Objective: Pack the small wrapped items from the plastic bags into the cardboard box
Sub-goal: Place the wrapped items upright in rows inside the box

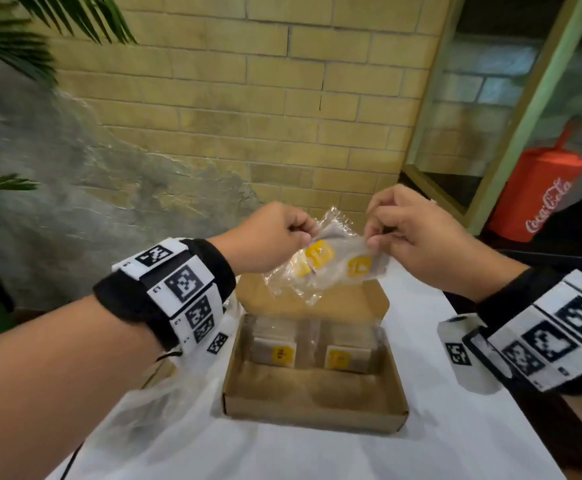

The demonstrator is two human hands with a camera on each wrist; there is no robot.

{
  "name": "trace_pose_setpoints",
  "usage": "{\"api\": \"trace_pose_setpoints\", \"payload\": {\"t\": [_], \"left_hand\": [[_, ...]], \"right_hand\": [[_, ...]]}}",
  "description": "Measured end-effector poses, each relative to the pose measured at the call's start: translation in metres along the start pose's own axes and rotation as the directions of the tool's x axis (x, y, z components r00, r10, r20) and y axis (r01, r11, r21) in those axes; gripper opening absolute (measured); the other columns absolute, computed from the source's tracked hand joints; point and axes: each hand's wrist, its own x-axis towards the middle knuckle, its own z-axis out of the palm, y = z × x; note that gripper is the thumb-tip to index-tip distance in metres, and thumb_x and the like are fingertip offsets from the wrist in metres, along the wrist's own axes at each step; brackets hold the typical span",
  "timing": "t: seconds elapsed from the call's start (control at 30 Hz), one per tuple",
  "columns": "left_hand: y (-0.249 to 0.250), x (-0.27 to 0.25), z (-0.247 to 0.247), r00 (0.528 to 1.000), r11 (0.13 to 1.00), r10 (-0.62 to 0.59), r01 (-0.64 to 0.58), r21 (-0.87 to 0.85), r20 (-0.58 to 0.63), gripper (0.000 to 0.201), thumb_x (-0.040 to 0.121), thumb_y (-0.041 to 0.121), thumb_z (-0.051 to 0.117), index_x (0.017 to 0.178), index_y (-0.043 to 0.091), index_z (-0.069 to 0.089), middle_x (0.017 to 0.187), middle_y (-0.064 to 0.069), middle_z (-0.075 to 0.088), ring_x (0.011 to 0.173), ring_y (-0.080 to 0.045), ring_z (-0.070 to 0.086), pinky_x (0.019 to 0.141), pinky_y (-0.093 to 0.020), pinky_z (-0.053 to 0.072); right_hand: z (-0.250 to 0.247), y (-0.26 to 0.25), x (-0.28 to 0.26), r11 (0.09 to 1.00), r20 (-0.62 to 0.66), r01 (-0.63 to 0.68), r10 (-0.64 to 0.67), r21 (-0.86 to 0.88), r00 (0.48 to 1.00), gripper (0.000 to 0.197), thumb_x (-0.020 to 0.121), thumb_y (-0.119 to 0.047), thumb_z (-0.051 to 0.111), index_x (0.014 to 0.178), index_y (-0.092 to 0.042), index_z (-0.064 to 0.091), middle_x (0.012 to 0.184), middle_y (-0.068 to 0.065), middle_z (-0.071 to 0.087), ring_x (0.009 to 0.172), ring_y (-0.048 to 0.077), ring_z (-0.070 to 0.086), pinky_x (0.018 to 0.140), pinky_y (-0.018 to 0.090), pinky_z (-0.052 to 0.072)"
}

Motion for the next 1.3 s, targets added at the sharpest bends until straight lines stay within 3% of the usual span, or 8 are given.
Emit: {"api": "trace_pose_setpoints", "payload": {"t": [0.2,0.33,0.53,0.67,0.83,1.03,1.17,1.3], "left_hand": [[0.02,-0.058,0.006,0.993,0.972,0.116,-0.109,0.207,-0.021,0.019,0.093,0.009,0.052,0.103,0.0,0.065,0.089,0.0,0.058,0.079,-0.01,0.05,0.059,-0.009,0.038],[0.046,-0.104,0.004,0.983,0.958,0.181,-0.167,0.234,-0.041,0.015,0.09,0.007,0.054,0.09,0.01,0.068,0.073,0.005,0.057,0.062,-0.006,0.047,0.055,-0.014,0.037],[0.056,-0.149,-0.006,0.995,0.992,0.064,-0.071,-0.101,-0.071,0.028,0.085,-0.001,0.06,0.108,0.014,0.066,0.076,0.002,0.057,0.059,-0.009,0.047,0.063,-0.018,0.042],[0.054,-0.163,-0.011,0.997,0.936,0.06,-0.074,-0.343,-0.051,0.046,0.08,-0.01,0.063,0.117,0.017,0.054,0.081,-0.007,0.053,0.069,-0.02,0.05,0.067,-0.033,0.044],[0.049,-0.155,-0.01,0.983,0.898,-0.027,-0.056,-0.437,-0.181,0.053,0.077,-0.009,0.065,0.119,0.019,0.05,0.076,-0.002,0.059,0.063,-0.014,0.054,0.058,-0.023,0.045],[0.022,-0.131,-0.001,0.998,0.922,-0.02,-0.005,-0.388,-0.061,0.015,0.08,-0.002,0.064,0.082,0.012,0.065,0.073,0.004,0.064,0.056,-0.004,0.053,0.055,-0.014,0.045],[0.009,-0.112,0.012,0.996,0.937,-0.018,0.048,-0.346,0.089,0.024,0.081,-0.011,0.054,0.085,0.009,0.067,0.072,-0.002,0.059,0.048,-0.004,0.047,0.049,-0.013,0.041],[-0.004,-0.097,0.017,0.99,0.908,-0.014,0.07,-0.413,0.137,0.038,0.081,-0.018,0.049,0.104,0.01,0.059,0.066,0.0,0.044,0.046,-0.005,0.043,0.049,-0.018,0.039]], "right_hand": [[-0.003,-0.046,-0.036,0.994,-0.02,0.045,-0.047,-0.101,0.999,0.009,0.083,-0.013,0.065,0.074,-0.016,0.063,0.109,-0.012,0.048,0.095,0.008,0.048,0.076,0.016,0.031],[-0.004,-0.087,-0.062,0.999,0.028,-0.002,0.004,-0.047,1.0,0.009,0.08,-0.016,0.069,0.073,-0.02,0.065,0.092,0.001,0.064,0.08,0.014,0.057,0.075,0.029,0.047],[-0.011,-0.113,-0.092,0.972,-0.121,-0.123,0.149,0.199,0.981,0.005,0.083,-0.008,0.066,0.078,-0.01,0.068,0.062,-0.008,0.056,0.051,-0.006,0.051,0.047,0.005,0.039],[-0.014,-0.109,-0.102,0.877,-0.217,-0.108,0.233,0.469,0.948,0.014,0.085,0.003,0.059,0.082,-0.011,0.06,0.067,-0.002,0.052,0.051,-0.003,0.051,0.046,0.007,0.042],[-0.003,-0.099,-0.095,0.856,-0.122,-0.181,0.27,0.484,0.955,0.023,0.089,0.001,0.054,0.11,-0.008,0.061,0.071,0.001,0.052,0.052,-0.002,0.053,0.049,0.008,0.045],[0.018,-0.074,-0.088,0.907,0.108,-0.203,0.175,0.368,0.979,0.057,0.087,0.0,0.056,0.136,-0.026,0.043,0.072,-0.004,0.055,0.071,0.008,0.055,0.076,0.024,0.048],[0.033,-0.065,-0.074,0.939,0.154,-0.205,0.167,0.277,0.974,0.054,0.087,-0.002,0.057,0.133,-0.029,0.046,0.074,-0.004,0.055,0.076,0.011,0.055,0.083,0.03,0.048],[0.045,-0.055,-0.062,0.948,0.174,-0.221,0.183,0.227,0.967,0.032,0.088,-0.003,0.056,0.11,-0.024,0.061,0.071,-0.002,0.05,0.068,0.01,0.048,0.069,0.023,0.043]]}}
